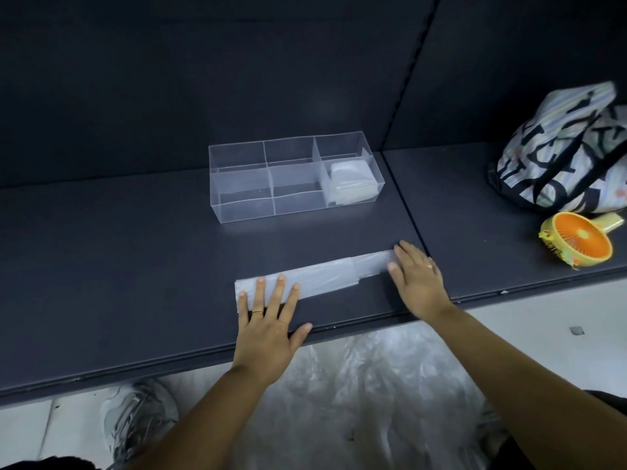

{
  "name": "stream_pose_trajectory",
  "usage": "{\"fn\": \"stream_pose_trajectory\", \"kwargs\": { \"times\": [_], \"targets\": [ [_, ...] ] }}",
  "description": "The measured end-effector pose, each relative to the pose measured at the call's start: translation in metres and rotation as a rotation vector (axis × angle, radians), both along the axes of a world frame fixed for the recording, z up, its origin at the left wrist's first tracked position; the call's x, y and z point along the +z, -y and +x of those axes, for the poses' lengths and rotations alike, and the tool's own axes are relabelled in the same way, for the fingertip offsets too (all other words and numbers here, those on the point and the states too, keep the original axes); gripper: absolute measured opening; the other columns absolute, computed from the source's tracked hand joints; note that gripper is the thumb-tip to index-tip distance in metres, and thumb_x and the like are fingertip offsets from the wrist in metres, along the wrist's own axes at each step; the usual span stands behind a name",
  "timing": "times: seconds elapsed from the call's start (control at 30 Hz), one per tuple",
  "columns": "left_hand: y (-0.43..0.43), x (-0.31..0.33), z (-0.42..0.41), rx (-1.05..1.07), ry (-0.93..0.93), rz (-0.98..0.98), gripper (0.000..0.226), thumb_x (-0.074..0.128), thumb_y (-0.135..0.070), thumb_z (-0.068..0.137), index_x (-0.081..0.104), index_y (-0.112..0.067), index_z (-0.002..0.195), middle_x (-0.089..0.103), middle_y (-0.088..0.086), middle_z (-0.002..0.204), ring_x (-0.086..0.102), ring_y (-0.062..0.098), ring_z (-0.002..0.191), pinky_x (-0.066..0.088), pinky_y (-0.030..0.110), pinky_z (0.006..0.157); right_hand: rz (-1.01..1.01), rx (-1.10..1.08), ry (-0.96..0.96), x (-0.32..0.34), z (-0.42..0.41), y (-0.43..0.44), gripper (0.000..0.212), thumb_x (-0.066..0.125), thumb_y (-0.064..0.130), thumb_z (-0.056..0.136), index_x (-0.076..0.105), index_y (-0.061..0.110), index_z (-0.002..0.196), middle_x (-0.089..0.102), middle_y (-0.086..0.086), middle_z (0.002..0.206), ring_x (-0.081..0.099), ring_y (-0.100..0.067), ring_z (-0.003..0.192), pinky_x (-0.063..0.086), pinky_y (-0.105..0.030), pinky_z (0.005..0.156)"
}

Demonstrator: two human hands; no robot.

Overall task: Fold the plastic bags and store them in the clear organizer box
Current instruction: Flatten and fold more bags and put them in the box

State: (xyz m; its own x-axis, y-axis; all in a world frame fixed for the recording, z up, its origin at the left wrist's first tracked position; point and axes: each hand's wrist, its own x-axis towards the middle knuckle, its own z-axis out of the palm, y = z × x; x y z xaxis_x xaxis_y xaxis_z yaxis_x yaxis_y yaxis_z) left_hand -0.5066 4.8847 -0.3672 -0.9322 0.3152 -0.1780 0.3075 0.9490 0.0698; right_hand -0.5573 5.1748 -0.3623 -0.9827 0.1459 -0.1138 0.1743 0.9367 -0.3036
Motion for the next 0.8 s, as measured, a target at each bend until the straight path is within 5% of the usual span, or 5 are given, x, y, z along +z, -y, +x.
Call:
{"fn": "stream_pose_trajectory", "kwargs": {
  "times": [0.13, 0.37, 0.5, 0.63, 0.8],
  "targets": [
    [0.003, 0.004, -0.002, -0.035, 0.006, 0.006, 0.077, 0.004, -0.065, 0.093, 0.039, -0.019, 0.145, 0.034, 0.008, 0.152, 0.027, 0.039, 0.14, 0.028, 0.063, 0.108, -0.061, -0.016, -0.039, 0.018, -0.027, -0.009, 0.031, 0.058, 0.029, 0.093, 0.061, 0.015, 0.12, 0.051, -0.006, 0.123, 0.045, -0.029, 0.116, 0.034, -0.039, 0.098],
    [0.016, 0.005, -0.017, -0.132, 0.027, -0.013, 0.078, 0.003, -0.066, 0.093, 0.035, -0.019, 0.147, 0.03, 0.008, 0.154, 0.023, 0.038, 0.142, 0.027, 0.061, 0.109, -0.001, 0.062, -0.013, 0.014, -0.021, -0.012, 0.012, 0.063, 0.023, 0.091, 0.064, 0.012, 0.086, 0.05, -0.001, 0.103, 0.046, -0.021, 0.098, 0.033, -0.028, 0.086],
    [0.029, 0.001, -0.031, -0.23, 0.045, -0.062, 0.079, -0.004, -0.07, 0.088, 0.009, -0.026, 0.152, 0.007, 0.002, 0.161, -0.003, 0.033, 0.146, 0.007, 0.056, 0.117, -0.261, -0.01, 0.072, 0.025, -0.004, -0.017, 0.017, 0.06, 0.015, 0.091, 0.056, 0.012, 0.074, 0.061, 0.003, 0.075, 0.058, -0.013, 0.069, 0.042, -0.024, 0.067],
    [0.041, 0.007, -0.043, -0.275, 0.057, -0.055, 0.088, -0.002, -0.076, 0.082, 0.01, -0.026, 0.153, -0.012, -0.009, 0.159, -0.026, 0.02, 0.143, -0.015, 0.049, 0.116, -0.786, -0.203, 0.303, 0.045, 0.019, -0.025, 0.01, 0.068, 0.007, 0.086, 0.058, 0.009, 0.087, 0.062, 0.0, 0.054, 0.053, -0.007, 0.049, 0.044, -0.018, 0.05],
    [-0.023, 0.022, -0.01, -0.155, 0.012, 0.305, 0.088, 0.046, -0.068, 0.084, 0.017, -0.018, 0.151, 0.003, -0.006, 0.16, -0.007, 0.014, 0.147, -0.017, 0.031, 0.115, -0.913, -0.243, 0.639, 0.071, 0.033, -0.027, 0.021, 0.068, 0.007, 0.086, 0.064, 0.009, 0.107, 0.064, 0.001, 0.061, 0.056, -0.009, 0.057, 0.046, -0.021, 0.058]
  ]
}}
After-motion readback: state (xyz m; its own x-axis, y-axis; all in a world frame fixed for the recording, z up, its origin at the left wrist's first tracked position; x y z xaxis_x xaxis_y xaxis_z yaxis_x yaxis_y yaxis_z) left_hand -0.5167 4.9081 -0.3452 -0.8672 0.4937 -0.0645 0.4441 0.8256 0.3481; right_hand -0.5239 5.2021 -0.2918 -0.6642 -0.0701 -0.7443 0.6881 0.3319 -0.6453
